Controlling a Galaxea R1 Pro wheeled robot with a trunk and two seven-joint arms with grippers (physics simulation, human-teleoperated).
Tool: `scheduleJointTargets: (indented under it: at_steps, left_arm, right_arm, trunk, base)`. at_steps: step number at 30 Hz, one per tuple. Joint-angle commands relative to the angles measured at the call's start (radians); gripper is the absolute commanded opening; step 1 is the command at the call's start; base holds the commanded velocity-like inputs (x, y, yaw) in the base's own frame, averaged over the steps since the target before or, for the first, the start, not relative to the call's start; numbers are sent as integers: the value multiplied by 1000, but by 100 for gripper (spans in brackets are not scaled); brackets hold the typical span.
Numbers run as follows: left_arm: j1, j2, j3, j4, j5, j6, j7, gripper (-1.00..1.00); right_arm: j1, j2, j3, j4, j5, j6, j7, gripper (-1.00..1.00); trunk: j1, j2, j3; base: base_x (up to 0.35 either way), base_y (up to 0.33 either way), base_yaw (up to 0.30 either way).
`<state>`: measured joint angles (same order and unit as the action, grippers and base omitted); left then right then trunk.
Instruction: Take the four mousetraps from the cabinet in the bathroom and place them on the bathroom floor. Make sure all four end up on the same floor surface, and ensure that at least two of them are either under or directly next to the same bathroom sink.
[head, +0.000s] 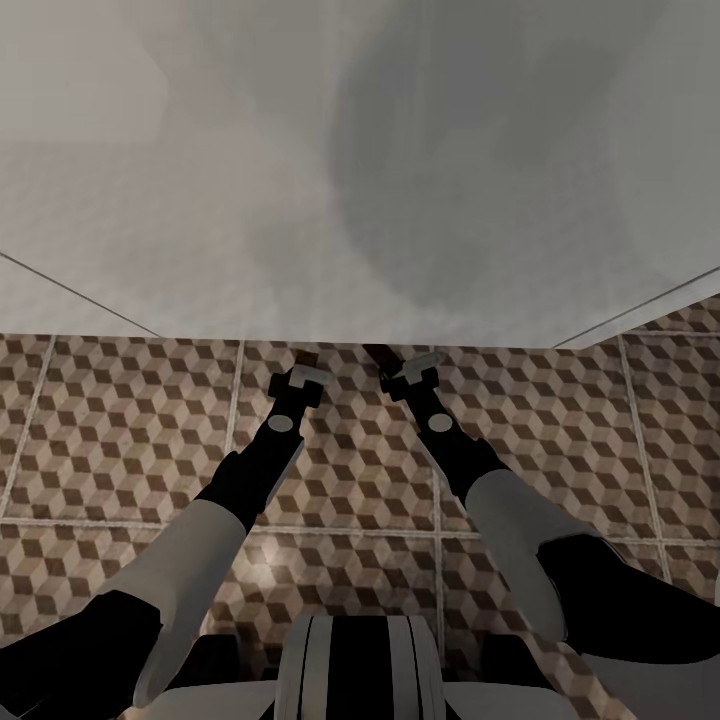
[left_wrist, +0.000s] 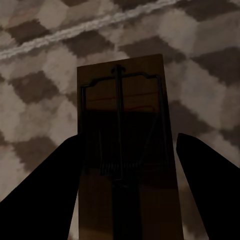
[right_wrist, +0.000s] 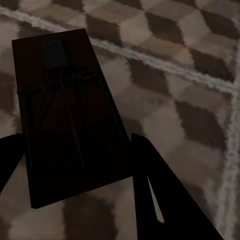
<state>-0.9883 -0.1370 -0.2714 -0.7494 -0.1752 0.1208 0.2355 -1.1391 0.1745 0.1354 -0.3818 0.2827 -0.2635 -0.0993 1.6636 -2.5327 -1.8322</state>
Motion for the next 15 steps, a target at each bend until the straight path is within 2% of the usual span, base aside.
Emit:
scheduleJointTargets:
  at_steps: [1,11,12,15]
  left_arm:
    - [0,0,-3,-2,-10,8,5,-100]
    - [0,0,-3,-2,-10,9,5,-100]
    - [0,0,-3,-1,-10,9,5,100]
    - [0,0,-4,-1,-10,8,5,100]
  right_arm:
    - [-1,0,3,1,6,-2,-5,-100]
    - [-1,0,3,2,6,-2,-5,-100]
    - [-1,0,3,1,6,-2,-5,-100]
    - [-1,0,3,1,6,-2,-5,-100]
  trunk:
    - [0,0,0]
    - [0,0,0]
    - [0,0,0]
    - [0,0,0]
  base:
    - [0,0,0]
    - [0,0,0]
    - [0,0,0]
    - [0,0,0]
